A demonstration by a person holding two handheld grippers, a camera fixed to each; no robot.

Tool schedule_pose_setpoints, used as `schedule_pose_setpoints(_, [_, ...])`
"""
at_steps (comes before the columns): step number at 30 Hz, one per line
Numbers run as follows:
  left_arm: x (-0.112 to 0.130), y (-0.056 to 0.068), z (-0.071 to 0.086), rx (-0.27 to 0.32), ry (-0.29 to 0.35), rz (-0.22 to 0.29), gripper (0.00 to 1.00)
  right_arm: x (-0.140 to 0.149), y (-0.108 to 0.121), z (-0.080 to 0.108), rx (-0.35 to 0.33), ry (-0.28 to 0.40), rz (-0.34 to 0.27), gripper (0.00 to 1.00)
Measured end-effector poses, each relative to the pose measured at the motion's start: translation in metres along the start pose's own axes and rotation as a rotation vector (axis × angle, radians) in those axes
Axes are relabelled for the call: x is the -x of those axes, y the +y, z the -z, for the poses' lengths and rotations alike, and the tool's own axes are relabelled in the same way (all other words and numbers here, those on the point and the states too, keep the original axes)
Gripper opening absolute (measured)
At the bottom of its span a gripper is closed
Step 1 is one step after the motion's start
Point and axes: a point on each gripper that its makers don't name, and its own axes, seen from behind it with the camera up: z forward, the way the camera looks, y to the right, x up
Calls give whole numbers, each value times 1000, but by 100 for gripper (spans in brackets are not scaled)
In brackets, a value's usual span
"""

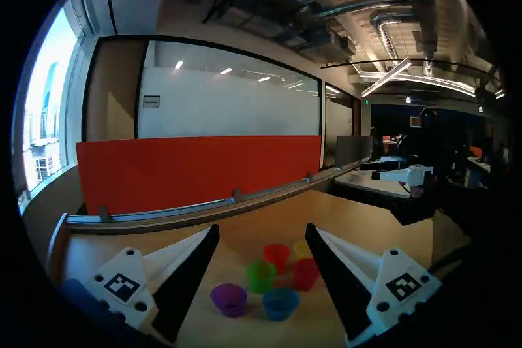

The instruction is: Pour water

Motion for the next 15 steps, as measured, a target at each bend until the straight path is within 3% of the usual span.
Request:
schedule_pose_setpoints(6, [8,4,0,37,-25,-6,98,3,-3,-1,-2,-27,31,99])
schedule_pose_setpoints(15, [30,8,-1,83,-105,-43,98,13,-6,1,-22,-107,23,99])
